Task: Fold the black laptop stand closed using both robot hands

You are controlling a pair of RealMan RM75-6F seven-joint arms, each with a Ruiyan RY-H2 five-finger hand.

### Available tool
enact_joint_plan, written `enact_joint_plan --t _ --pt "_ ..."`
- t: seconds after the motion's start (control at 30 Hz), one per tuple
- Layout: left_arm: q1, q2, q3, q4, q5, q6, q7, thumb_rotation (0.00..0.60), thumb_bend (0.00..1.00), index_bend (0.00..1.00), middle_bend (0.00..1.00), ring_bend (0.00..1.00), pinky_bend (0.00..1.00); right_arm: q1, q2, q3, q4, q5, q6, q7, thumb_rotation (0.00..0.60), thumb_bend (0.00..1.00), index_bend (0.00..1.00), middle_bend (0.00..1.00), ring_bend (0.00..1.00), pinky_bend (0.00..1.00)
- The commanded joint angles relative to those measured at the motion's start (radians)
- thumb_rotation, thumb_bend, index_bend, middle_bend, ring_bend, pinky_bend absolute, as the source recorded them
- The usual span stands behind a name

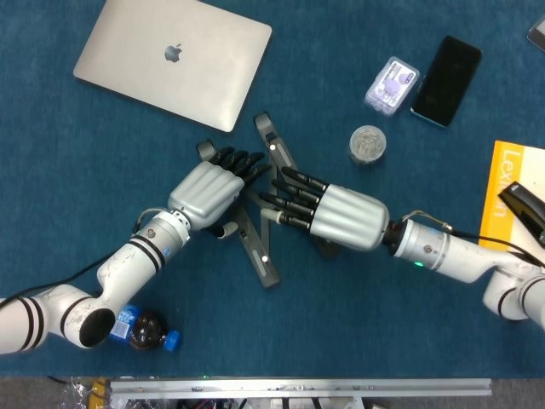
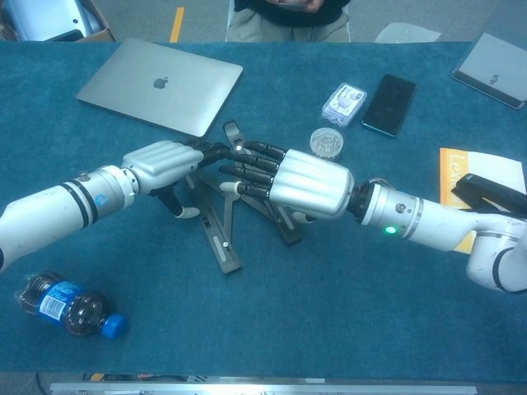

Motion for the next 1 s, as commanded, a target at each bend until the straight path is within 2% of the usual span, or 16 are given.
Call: enact_joint_plan --t 0.03,0.53,1.0 --pt "0.000 0.000 0.001 -0.003 0.003 0.001 0.000 0.600 0.26 0.00 0.00 0.00 0.00 0.001 -0.006 0.000 0.001 0.002 -0.001 0.000 0.600 0.00 0.00 0.00 0.00 0.05" --pt "-0.005 0.010 0.012 -0.014 0.015 -0.015 -0.011 0.600 0.25 0.00 0.00 0.00 0.00 0.020 -0.039 -0.012 0.036 -0.003 -0.003 0.012 0.600 0.00 0.00 0.00 0.00 0.05" --pt "-0.012 0.027 -0.005 -0.027 0.019 -0.062 -0.123 0.600 0.26 0.00 0.00 0.00 0.00 0.039 -0.082 -0.013 0.103 0.001 0.008 0.026 0.600 0.00 0.00 0.00 0.00 0.05"
